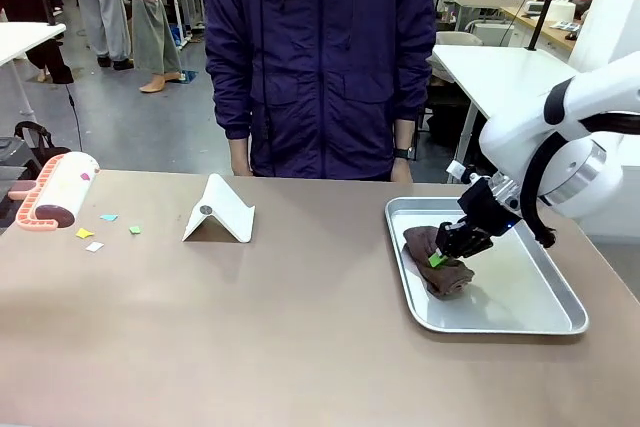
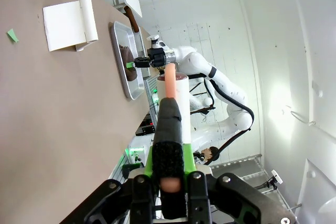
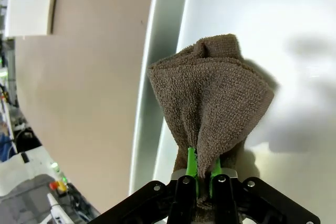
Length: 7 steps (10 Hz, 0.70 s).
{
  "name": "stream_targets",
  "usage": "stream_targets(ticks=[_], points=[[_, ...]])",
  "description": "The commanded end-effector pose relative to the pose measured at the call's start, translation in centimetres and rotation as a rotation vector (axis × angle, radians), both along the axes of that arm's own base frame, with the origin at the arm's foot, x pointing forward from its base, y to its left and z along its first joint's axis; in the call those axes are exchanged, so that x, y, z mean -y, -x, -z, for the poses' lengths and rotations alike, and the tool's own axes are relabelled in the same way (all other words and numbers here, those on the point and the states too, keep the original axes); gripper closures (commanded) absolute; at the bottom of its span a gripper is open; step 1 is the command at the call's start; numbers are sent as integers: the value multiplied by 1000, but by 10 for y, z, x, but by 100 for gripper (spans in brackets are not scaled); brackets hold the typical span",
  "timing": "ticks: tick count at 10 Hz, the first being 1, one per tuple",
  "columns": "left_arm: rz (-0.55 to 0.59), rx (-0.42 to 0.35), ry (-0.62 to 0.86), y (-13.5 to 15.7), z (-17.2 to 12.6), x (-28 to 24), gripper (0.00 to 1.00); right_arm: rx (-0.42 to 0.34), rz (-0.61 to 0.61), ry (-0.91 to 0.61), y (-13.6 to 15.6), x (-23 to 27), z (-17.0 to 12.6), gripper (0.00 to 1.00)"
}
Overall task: Clean the surface of the table.
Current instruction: If a person points to the right, clean the right side of the table with your right hand, and if they point to the left, clean the left side with your left hand.
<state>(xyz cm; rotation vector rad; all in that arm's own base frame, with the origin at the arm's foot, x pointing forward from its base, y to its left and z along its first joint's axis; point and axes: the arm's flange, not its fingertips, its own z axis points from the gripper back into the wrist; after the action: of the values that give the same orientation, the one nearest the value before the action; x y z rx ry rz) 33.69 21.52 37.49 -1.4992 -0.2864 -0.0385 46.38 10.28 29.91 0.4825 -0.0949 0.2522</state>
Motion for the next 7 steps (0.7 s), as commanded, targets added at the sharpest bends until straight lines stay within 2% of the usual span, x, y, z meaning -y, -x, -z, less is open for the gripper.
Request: stream_targets(ticks=[1, 3, 7], points=[[12, 23, 14, 3, -2, -2, 96, 17, 5, 33, 7, 2, 2, 91], [12, 23, 14, 3, -2, -2, 96, 25, 57, 69, 2, 10, 4, 91], [12, 23, 14, 3, -2, -2, 96, 25, 314, 60, -22, 73, 2, 91]])
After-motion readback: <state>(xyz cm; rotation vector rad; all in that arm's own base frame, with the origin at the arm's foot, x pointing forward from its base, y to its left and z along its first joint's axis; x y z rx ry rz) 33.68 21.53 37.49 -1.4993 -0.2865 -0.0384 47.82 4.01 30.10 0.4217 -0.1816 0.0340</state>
